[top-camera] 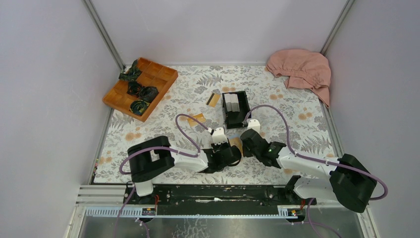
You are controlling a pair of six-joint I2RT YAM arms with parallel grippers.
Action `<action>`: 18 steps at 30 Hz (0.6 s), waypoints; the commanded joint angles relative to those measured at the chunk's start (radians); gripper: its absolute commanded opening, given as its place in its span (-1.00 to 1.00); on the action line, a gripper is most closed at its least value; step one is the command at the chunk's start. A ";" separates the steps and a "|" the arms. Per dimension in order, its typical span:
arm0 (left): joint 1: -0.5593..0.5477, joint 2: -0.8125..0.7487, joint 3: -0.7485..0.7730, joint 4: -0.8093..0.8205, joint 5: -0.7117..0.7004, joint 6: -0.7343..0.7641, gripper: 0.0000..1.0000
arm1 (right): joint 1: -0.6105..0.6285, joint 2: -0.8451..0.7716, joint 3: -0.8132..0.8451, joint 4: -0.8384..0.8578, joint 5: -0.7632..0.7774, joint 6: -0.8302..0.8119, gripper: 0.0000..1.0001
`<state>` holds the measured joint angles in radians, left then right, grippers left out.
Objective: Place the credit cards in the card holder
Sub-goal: Insert the credit card into the card holder.
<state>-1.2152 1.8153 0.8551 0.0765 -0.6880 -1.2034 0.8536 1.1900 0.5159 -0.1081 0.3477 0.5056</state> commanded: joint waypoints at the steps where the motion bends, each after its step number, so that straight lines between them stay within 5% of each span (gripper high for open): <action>1: 0.011 0.041 -0.014 0.011 0.011 -0.015 -0.91 | 0.051 0.000 -0.023 -0.035 0.009 0.053 -1.00; 18: 0.011 0.040 -0.076 0.027 0.025 -0.054 -0.97 | 0.090 0.112 -0.003 0.004 0.045 0.111 -1.00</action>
<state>-1.2137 1.8214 0.8253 0.1421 -0.6888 -1.2472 0.9360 1.2652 0.4862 -0.1169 0.3584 0.5980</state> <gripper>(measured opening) 0.022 0.011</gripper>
